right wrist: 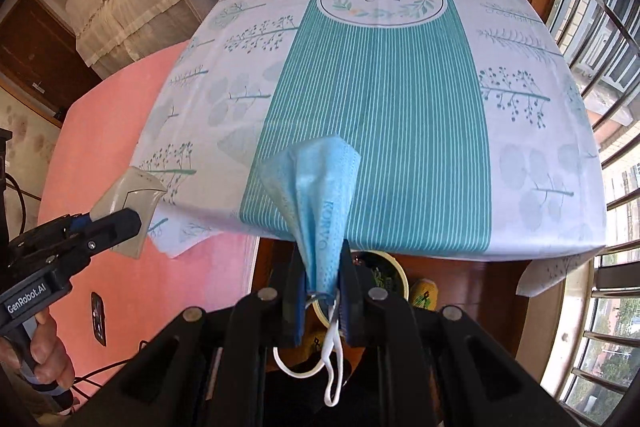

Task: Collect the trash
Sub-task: 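Carry the tan block and blue mask down over the bin with both tools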

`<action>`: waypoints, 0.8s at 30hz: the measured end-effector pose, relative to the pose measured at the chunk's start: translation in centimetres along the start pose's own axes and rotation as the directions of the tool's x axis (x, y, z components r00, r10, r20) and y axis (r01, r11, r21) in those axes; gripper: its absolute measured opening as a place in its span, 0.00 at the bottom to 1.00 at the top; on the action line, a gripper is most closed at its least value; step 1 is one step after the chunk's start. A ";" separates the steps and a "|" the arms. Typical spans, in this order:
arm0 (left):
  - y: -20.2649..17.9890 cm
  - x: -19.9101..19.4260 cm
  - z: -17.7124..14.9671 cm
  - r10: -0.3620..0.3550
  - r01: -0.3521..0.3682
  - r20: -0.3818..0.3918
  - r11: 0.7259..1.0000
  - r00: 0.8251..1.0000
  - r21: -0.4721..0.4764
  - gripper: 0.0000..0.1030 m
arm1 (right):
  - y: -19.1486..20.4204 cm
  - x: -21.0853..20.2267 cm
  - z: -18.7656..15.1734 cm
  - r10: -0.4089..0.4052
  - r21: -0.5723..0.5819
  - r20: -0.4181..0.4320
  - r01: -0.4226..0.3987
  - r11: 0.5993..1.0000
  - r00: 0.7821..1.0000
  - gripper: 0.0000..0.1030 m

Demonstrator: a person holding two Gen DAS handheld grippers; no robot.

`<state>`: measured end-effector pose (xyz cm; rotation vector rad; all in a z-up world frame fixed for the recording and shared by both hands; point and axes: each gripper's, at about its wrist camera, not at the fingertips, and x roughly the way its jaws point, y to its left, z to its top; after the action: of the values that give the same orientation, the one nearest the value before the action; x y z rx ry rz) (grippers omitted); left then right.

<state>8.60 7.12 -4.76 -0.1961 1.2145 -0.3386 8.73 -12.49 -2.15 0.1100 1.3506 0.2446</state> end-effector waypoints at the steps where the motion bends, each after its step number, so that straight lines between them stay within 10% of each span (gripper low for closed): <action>1: 0.0 0.0 -0.4 -0.001 0.001 -0.003 1.000 1.000 0.004 0.24 | 0.1 0.1 -0.5 -0.006 0.003 -0.011 0.006 1.000 1.000 0.13; 13: -0.8 4.6 -7.0 -0.025 0.022 -0.089 0.999 0.996 -0.044 0.24 | 0.0 5.7 -7.1 -0.033 -0.012 -0.176 0.031 0.999 0.984 0.13; 24: 0.9 18.6 -14.7 0.012 -0.041 -0.208 0.990 0.978 -0.138 0.24 | -5.0 18.9 -13.7 -0.086 0.037 -0.272 0.100 0.994 0.958 0.13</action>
<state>0.63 1.77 -26.50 -0.2722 1.4471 -0.2533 -0.28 -13.69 -24.24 0.0557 1.6298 0.1493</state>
